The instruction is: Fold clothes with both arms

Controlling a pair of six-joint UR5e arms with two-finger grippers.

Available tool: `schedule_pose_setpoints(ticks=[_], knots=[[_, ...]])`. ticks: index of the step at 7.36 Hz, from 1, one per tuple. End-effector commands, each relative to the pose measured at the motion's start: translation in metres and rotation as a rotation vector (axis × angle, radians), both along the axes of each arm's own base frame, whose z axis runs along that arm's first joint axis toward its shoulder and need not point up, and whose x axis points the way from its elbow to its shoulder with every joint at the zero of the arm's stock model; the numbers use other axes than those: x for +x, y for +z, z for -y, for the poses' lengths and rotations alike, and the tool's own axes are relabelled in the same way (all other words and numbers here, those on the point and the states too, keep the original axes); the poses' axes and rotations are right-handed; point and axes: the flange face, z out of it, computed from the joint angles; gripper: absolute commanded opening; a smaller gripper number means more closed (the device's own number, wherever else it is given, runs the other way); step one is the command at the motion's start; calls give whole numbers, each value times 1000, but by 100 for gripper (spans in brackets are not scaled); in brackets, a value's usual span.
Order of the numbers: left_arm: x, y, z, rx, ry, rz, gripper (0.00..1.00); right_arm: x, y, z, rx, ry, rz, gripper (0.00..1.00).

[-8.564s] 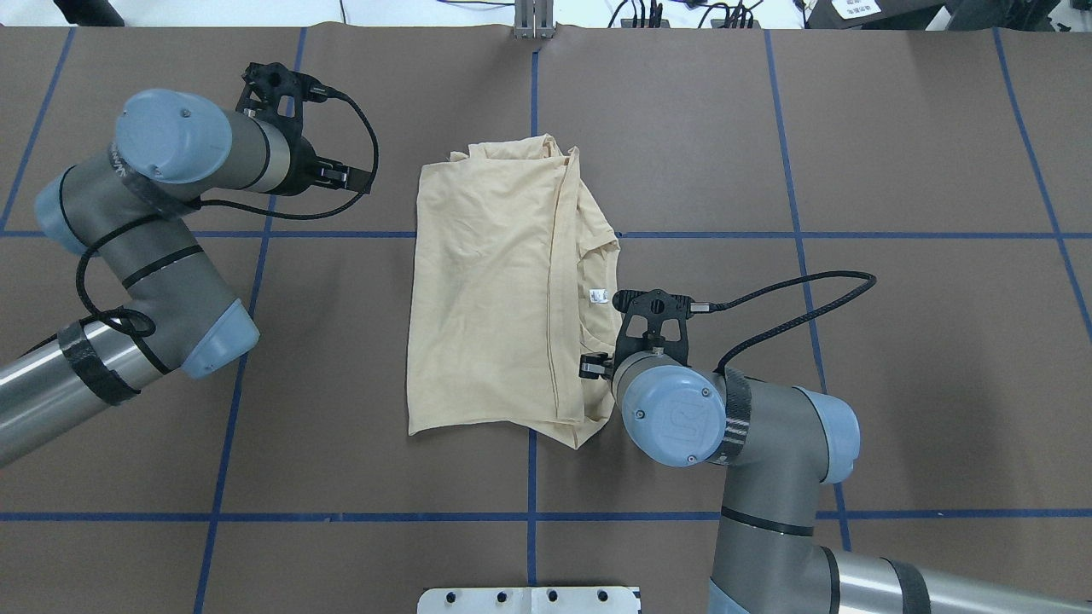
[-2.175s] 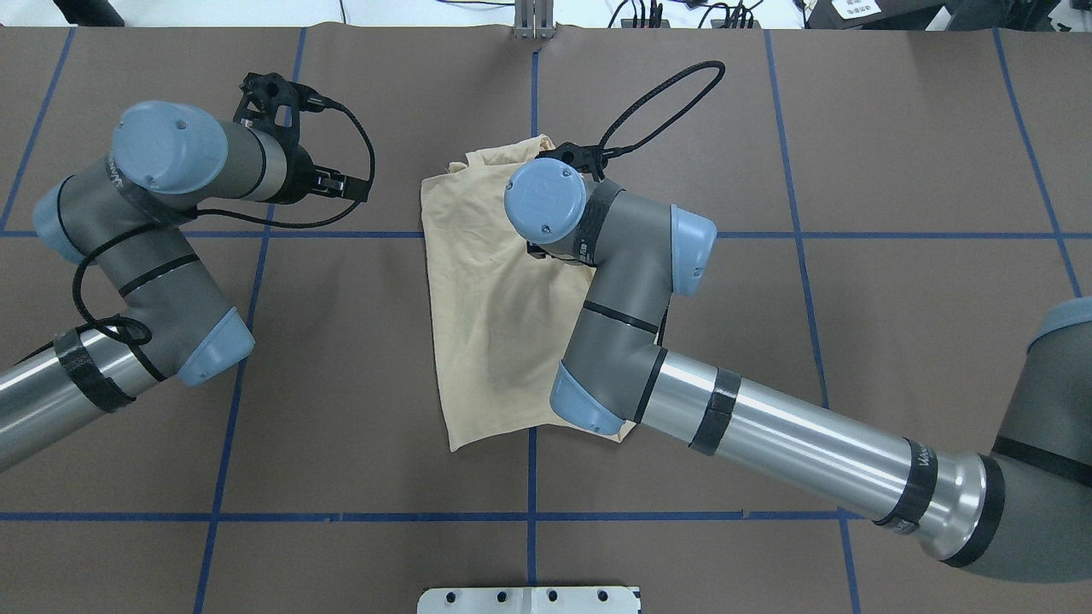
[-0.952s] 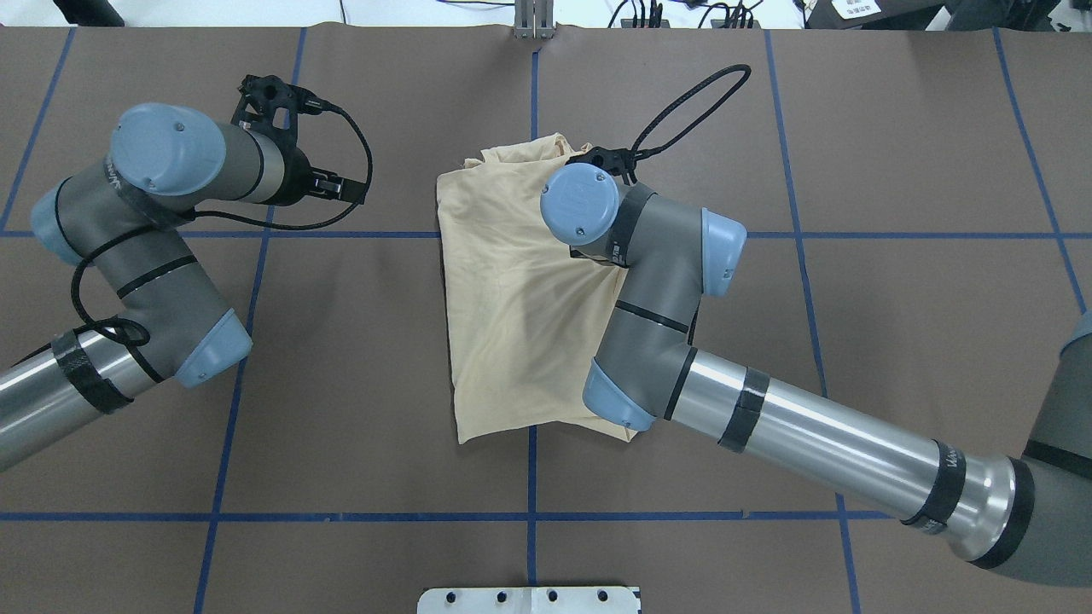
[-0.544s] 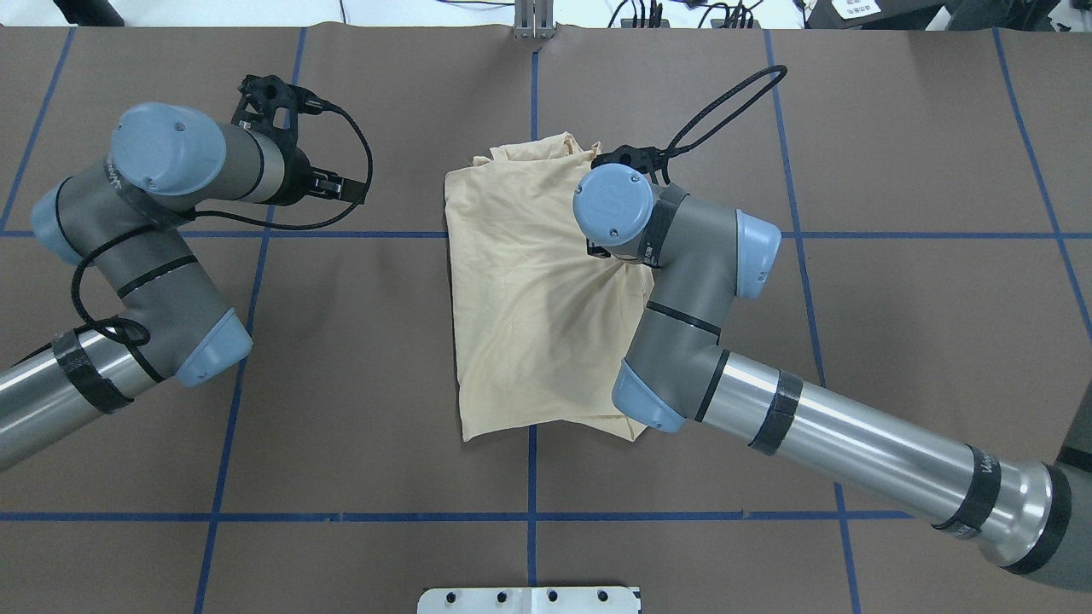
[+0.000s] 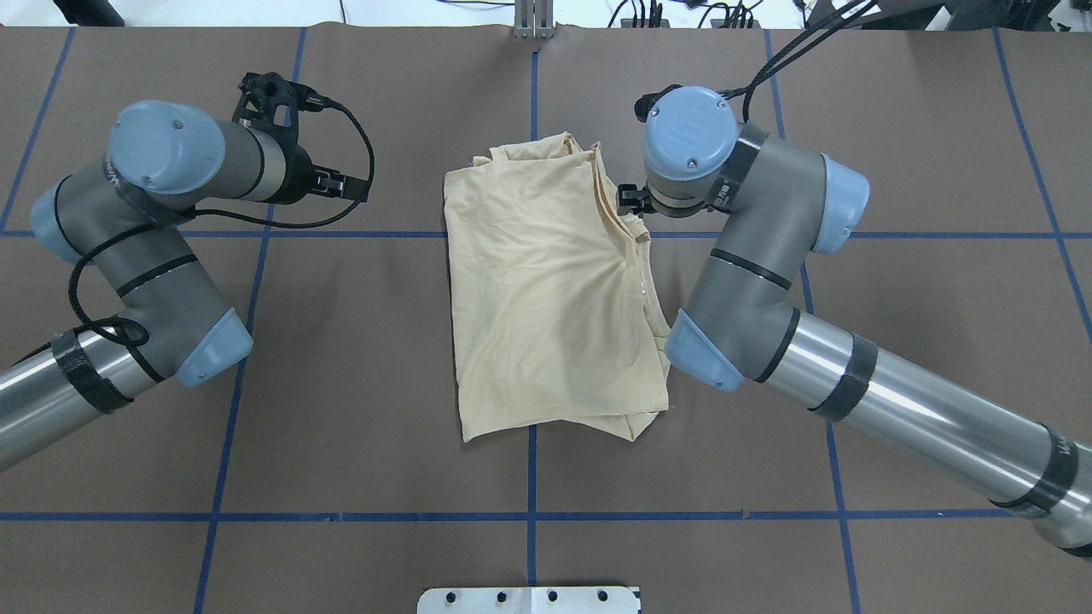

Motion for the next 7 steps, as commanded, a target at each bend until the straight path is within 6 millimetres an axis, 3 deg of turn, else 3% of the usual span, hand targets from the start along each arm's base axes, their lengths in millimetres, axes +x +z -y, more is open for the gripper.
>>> schedule_pose_setpoints(ticks=[1,3,4,5,7], knots=[[11,-15,-15,-54,0,-68,100,65,2,-52,27,-46,92,100],[55,-63,-85,-191,23,-231,100,116,15,-95,40,-37,119,100],[82,-78,-125,-281,33,-258,100,124,14,-103,47,-32,140,100],[111,-92,-169,-340,9,-279,100,112,22,-116,54,-37,195,100],[156,-92,-236,-435,-15,-257,100,113,53,-141,60,-31,275,100]])
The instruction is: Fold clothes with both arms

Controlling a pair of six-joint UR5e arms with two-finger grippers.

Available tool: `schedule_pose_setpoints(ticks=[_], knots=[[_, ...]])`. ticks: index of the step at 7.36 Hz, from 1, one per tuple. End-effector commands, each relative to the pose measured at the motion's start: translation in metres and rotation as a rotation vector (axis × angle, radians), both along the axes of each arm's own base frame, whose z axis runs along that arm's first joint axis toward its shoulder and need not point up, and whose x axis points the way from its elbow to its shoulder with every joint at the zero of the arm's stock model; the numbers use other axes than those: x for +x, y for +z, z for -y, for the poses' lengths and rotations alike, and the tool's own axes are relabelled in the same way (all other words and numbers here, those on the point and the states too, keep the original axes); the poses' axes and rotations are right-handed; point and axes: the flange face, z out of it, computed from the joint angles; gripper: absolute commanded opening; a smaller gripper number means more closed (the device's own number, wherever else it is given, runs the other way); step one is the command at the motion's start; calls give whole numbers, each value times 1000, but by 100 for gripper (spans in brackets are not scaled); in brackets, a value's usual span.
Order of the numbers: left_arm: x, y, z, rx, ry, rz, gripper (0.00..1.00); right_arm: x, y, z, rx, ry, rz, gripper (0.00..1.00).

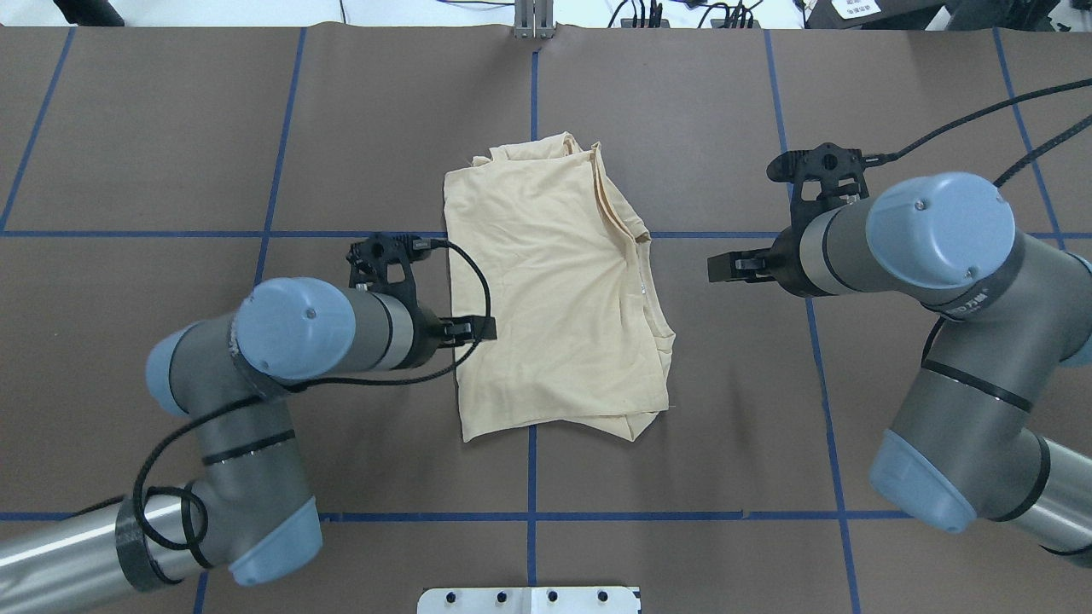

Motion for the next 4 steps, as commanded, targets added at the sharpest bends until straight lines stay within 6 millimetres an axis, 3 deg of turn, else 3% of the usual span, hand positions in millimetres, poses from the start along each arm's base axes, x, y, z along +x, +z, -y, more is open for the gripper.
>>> schedule_pose_setpoints(ticks=[1,4], knots=[[36,3,-56,-77,11,35,99,0,18,-16,5,0,42,100],[39,3,-60,-79,20,36,66,-3,17,-17,8,-3,42,100]])
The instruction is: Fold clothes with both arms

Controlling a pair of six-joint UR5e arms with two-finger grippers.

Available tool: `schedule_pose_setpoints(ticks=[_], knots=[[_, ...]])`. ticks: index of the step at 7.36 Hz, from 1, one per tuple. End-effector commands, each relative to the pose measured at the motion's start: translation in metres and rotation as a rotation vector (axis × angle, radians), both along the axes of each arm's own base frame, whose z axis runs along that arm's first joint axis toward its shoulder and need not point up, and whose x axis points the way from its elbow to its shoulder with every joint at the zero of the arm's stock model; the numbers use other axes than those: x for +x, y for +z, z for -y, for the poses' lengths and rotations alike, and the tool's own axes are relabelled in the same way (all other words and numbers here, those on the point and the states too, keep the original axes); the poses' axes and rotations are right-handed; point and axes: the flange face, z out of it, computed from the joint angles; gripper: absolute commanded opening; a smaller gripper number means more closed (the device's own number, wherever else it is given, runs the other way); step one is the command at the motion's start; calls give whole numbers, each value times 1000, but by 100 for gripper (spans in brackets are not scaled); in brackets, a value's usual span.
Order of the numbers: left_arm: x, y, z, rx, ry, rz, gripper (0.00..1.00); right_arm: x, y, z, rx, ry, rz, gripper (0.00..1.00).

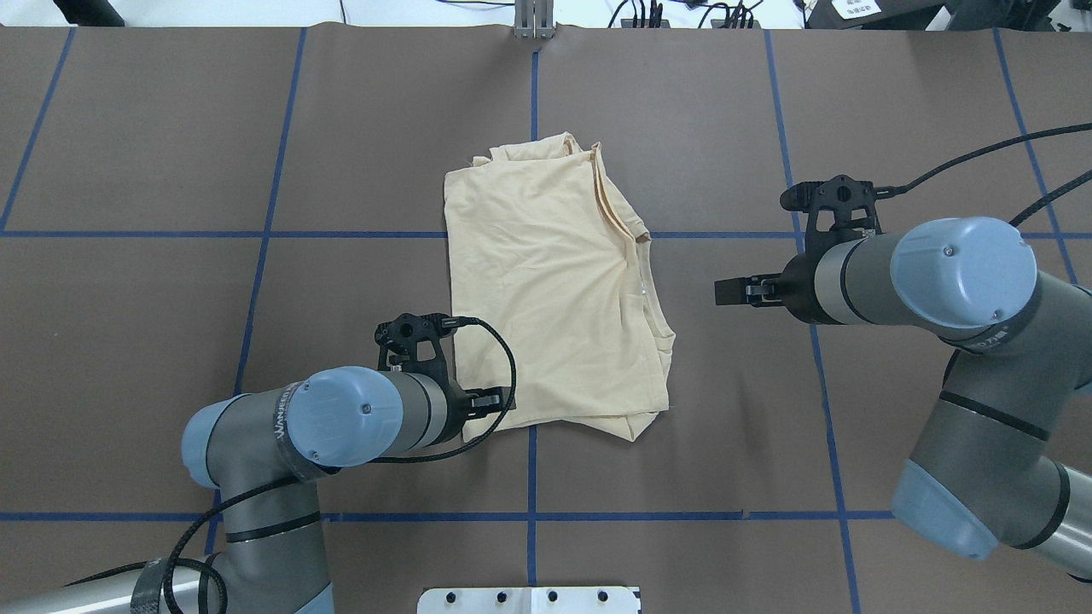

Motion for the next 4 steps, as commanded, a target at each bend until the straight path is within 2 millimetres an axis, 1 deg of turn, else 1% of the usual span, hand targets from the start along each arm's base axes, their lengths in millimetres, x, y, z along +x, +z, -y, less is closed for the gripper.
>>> schedule_pose_setpoints(ticks=[1,3,4], knots=[[2,0,-3,-1,6,1,63,-1,0,0,1,0,0,100],[3,1,-4,-2,7,3,63,-1,2,0,2,4,-4,100],[7,2,-12,-3,21,5,63,-1,2,-1,2,3,-5,100]])
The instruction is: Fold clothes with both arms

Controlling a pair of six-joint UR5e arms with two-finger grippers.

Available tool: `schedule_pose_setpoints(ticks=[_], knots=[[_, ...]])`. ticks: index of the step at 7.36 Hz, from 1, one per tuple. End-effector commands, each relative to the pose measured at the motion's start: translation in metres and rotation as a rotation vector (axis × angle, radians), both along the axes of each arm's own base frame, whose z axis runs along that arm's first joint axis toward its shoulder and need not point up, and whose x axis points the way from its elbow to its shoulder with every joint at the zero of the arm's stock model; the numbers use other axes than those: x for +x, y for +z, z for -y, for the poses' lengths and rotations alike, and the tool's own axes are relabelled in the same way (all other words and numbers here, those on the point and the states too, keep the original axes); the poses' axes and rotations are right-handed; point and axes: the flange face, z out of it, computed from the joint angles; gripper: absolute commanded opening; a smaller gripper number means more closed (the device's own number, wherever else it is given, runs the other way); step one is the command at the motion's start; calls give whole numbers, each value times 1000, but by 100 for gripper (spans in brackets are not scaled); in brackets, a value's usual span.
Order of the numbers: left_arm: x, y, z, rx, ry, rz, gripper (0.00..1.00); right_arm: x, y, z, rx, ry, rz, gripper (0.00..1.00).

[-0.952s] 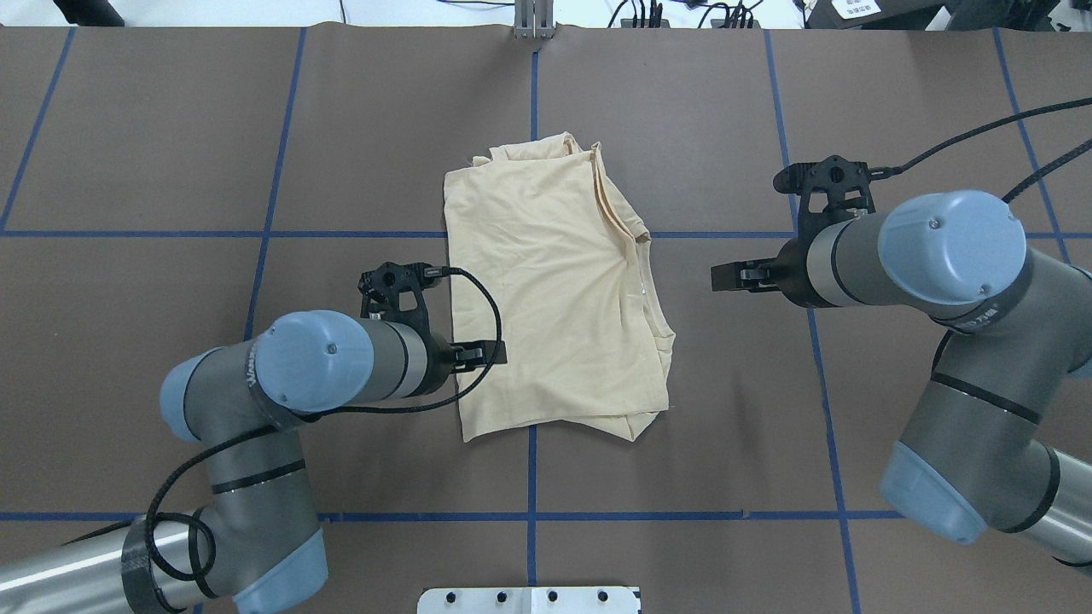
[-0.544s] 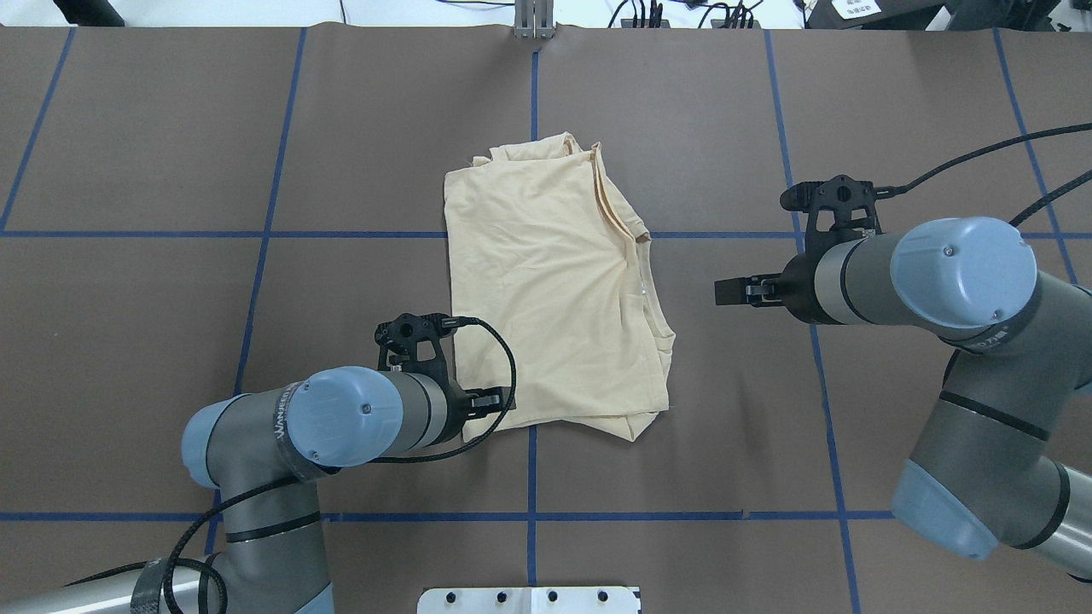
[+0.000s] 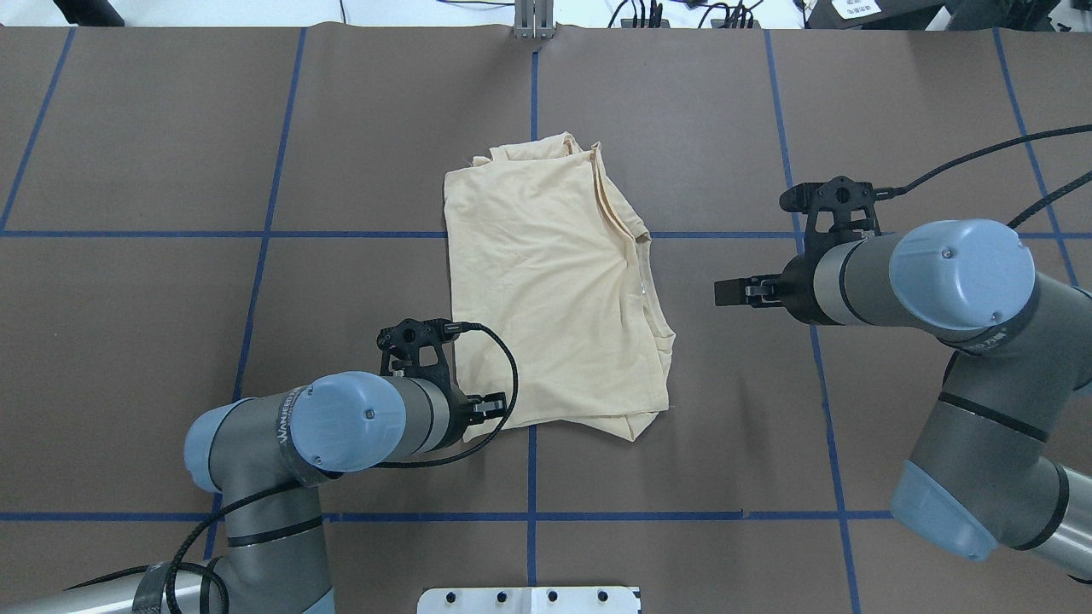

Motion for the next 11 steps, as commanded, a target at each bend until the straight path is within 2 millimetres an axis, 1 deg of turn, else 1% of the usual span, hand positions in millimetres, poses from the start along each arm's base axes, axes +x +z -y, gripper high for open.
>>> schedule_pose_setpoints(ticks=[1,3,4,6,7,9,10,11], knots=[[6,2,-10,-1,17,4,63,-1,1,-1,0,-1,-3,100],[6,2,-10,-1,17,5,63,-2,0,-1,0,-2,-2,100],[6,2,-10,-1,17,5,54,-3,-1,-1,1,-4,0,100],[6,4,-10,-3,18,8,7,-4,-3,-1,4,-5,3,100],[5,7,-10,-4,18,12,0,-4,-3,-1,4,-5,3,100],[0,5,-7,0,17,24,0,-12,-5,-7,10,-12,-2,100],[-13,-5,-8,3,15,30,0,-19,-6,-13,-28,2,12,100],[-30,-9,-15,-2,18,46,0,-38,-15,-28,-75,34,25,100]])
